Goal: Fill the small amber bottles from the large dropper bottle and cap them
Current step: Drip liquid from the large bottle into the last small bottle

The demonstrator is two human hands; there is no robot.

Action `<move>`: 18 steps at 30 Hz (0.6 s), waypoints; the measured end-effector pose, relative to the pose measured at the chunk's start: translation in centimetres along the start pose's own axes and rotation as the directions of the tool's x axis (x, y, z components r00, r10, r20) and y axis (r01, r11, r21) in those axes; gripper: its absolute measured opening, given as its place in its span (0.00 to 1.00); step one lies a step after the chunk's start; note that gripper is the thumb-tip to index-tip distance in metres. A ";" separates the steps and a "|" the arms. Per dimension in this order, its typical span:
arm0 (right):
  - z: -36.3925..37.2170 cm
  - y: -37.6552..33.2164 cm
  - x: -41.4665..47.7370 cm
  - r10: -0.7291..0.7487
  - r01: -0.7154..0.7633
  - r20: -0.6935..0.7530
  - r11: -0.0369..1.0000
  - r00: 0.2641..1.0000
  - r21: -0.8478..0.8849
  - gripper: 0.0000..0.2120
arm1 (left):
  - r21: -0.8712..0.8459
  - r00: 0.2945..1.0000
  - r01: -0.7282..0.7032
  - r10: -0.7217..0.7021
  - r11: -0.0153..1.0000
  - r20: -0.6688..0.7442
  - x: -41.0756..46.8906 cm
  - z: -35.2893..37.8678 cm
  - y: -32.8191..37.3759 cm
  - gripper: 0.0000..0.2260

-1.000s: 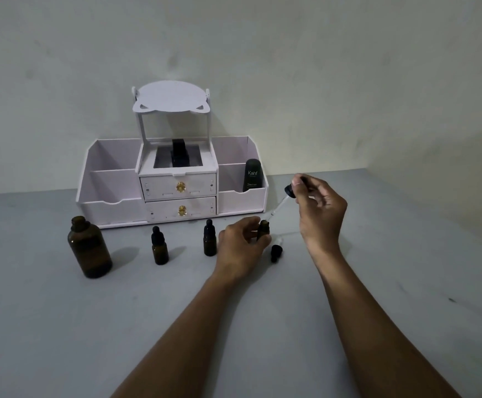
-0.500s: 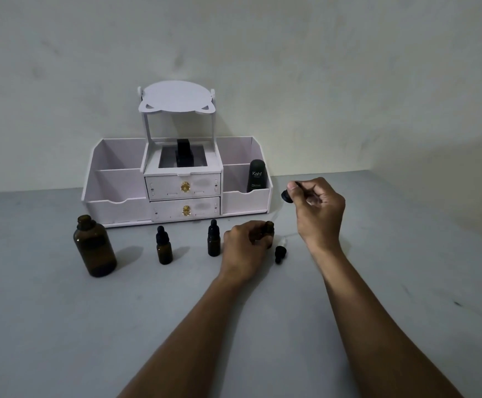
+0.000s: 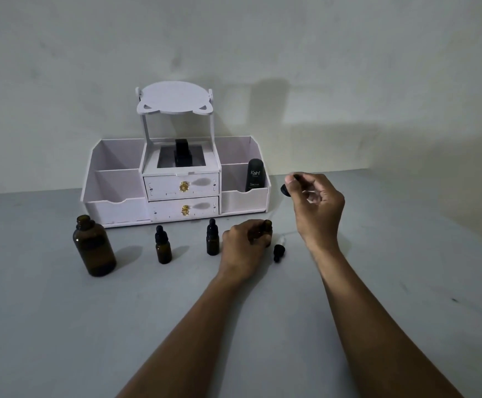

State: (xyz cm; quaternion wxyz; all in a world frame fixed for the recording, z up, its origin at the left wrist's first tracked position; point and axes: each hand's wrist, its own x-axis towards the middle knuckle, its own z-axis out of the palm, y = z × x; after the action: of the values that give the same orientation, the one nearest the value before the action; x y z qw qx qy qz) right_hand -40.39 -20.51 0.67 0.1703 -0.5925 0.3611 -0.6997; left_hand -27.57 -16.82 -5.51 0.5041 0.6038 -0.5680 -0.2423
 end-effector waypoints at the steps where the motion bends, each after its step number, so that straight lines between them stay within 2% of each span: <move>1: -0.1 -0.2 0.1 0.002 -0.002 -0.010 1.000 1.000 0.014 0.01 | -0.001 1.000 0.015 -0.015 1.000 0.004 0.0 0.0 0.0 0.17; 5: 0.2 -1.4 0.2 0.016 -0.007 -0.080 0.994 0.997 0.107 0.02 | -0.034 0.997 0.066 -0.065 0.997 0.034 -0.8 -0.4 0.2 0.26; 11: 2.1 -4.8 0.3 0.048 -0.033 -0.037 0.942 0.998 0.333 0.08 | -0.069 0.999 -0.031 0.032 0.997 0.008 -4.5 -3.8 1.1 0.22; 14: 4.2 -7.5 -0.1 0.071 -0.084 0.046 0.897 0.996 0.433 0.07 | -0.079 0.971 -0.185 0.170 0.980 -0.167 -6.4 -7.6 1.3 0.17; 18: 7.8 -10.8 -1.3 0.073 -0.151 0.173 0.856 0.982 0.494 0.06 | -0.004 0.834 -0.323 0.282 0.946 -0.474 -7.6 -13.6 0.7 0.13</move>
State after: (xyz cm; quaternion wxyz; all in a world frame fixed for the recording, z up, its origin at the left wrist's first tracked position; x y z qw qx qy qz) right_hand -30.65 -14.62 7.67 0.3862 -0.5553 0.1855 -0.7128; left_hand -17.91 -5.07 -1.97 0.6828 0.5249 -0.5073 -0.0306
